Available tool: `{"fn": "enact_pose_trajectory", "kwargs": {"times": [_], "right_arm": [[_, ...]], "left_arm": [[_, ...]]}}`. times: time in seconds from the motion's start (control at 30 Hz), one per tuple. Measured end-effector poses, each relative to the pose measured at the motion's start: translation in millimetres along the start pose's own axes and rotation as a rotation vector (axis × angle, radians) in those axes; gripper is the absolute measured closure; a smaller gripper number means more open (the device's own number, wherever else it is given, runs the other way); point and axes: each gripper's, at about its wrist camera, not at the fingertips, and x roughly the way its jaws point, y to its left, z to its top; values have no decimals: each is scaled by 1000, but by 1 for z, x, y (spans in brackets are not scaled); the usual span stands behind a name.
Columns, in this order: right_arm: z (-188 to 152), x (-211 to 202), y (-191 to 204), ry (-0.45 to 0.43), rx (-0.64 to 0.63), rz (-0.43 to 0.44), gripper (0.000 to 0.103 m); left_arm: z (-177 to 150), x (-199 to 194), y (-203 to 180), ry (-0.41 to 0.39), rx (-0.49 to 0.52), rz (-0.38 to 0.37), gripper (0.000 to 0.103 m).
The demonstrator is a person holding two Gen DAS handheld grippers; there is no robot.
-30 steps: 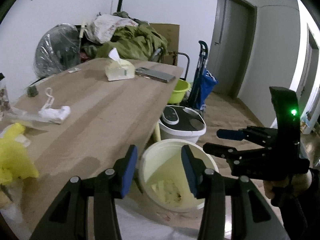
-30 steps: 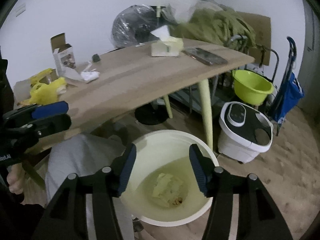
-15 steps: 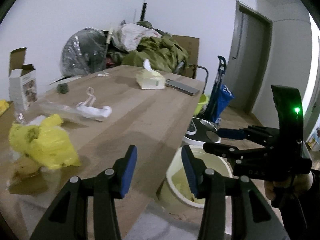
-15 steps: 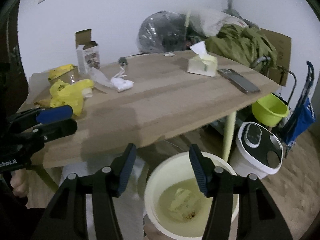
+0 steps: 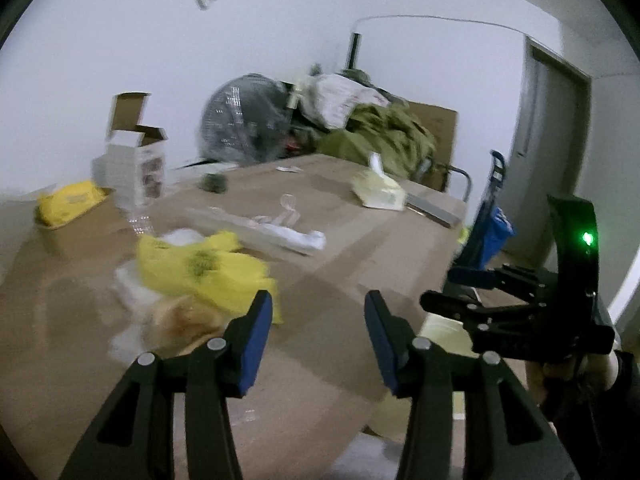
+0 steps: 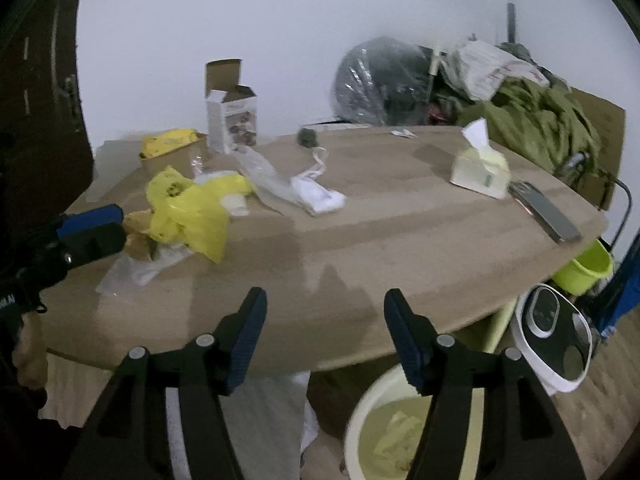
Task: Collect trash
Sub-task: 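Move both tools back over the yellow bag and bread on the table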
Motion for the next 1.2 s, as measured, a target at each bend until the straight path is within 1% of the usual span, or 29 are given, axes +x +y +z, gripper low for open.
{"fn": "enact_pose_trajectory", "kwargs": {"times": [0.1, 0.27, 0.47, 0.67, 0.83, 0.97, 1.07, 1.2], "right_arm": [[7, 8, 11, -2, -21, 28, 44], [14, 18, 26, -1, -51, 69, 44], [25, 33, 37, 7, -70, 111, 44], [40, 52, 48, 19, -91, 153, 44], [53, 70, 57, 20, -97, 206, 44], [63, 82, 65, 19, -95, 236, 38], [70, 92, 71, 21, -85, 267, 37], [77, 109, 77, 47, -62, 300, 37]], "left_arm": [[-2, -10, 18, -12, -37, 53, 51], [-8, -21, 40, -19, -76, 115, 50], [-13, -24, 59, -10, -120, 179, 42], [-14, -22, 73, 5, -153, 196, 40], [-13, -19, 81, 11, -186, 205, 35], [-13, -17, 89, 5, -234, 238, 33], [-11, -17, 93, 1, -251, 254, 32], [-11, -12, 98, 15, -268, 262, 31]]}}
